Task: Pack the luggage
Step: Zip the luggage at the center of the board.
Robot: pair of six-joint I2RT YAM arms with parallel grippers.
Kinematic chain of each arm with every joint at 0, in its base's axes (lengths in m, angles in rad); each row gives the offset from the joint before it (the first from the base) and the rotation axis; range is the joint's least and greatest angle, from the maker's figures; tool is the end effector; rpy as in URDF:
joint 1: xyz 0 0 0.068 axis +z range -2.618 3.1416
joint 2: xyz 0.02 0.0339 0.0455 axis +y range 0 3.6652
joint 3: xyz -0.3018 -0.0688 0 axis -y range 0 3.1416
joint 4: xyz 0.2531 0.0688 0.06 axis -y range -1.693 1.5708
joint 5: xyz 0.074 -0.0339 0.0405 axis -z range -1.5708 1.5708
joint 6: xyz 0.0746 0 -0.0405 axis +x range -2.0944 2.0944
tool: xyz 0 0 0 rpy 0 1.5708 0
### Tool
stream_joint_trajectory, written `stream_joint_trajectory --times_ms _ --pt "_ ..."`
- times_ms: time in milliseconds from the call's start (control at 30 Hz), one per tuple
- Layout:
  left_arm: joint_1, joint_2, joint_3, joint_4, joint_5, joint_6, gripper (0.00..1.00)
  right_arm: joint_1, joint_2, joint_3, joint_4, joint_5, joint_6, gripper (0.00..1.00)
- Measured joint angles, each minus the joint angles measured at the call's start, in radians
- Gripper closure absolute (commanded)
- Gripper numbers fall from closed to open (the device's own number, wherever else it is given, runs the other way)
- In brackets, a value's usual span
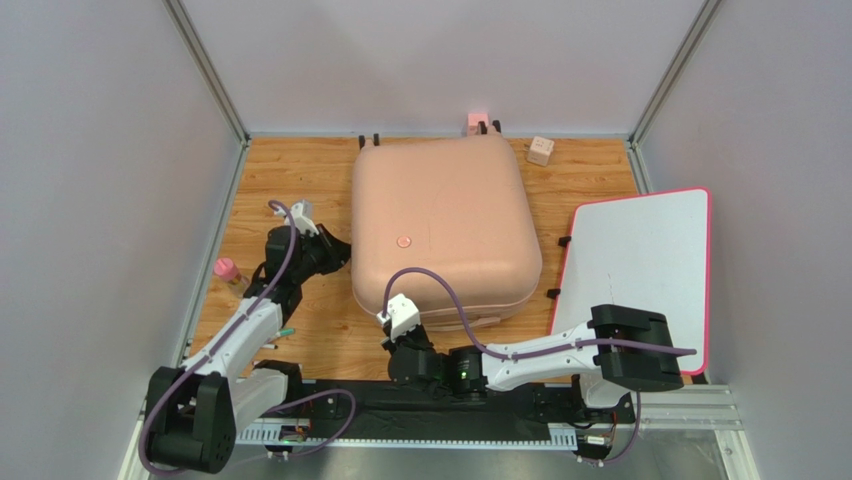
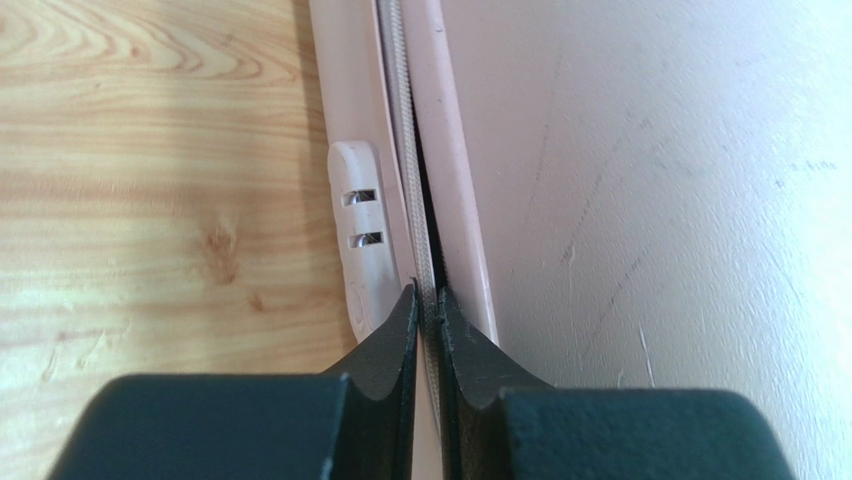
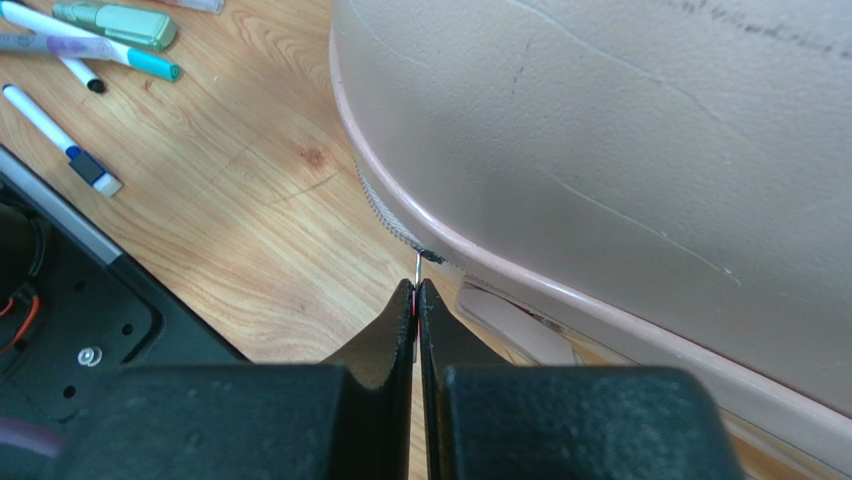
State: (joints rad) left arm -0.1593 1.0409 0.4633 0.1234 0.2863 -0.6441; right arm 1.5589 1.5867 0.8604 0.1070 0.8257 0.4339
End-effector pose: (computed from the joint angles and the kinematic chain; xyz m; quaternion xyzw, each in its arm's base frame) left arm 0.2366 -0.0594 0.2221 -0.1281 0.8331 -0.3164 0.4353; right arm 0.0591 0.3546 0.2197 -0.2788 0.7868 0.1584 0.5274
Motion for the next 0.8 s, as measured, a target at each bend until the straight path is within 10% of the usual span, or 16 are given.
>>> stream_joint_trajectory --times_ms 800 --pt "-0.135 -0.256 -0.111 -0.079 -0.132 -0.016 1.0 0.082 -0.006 -0.002 -0.076 0.027 -0.013 1.0"
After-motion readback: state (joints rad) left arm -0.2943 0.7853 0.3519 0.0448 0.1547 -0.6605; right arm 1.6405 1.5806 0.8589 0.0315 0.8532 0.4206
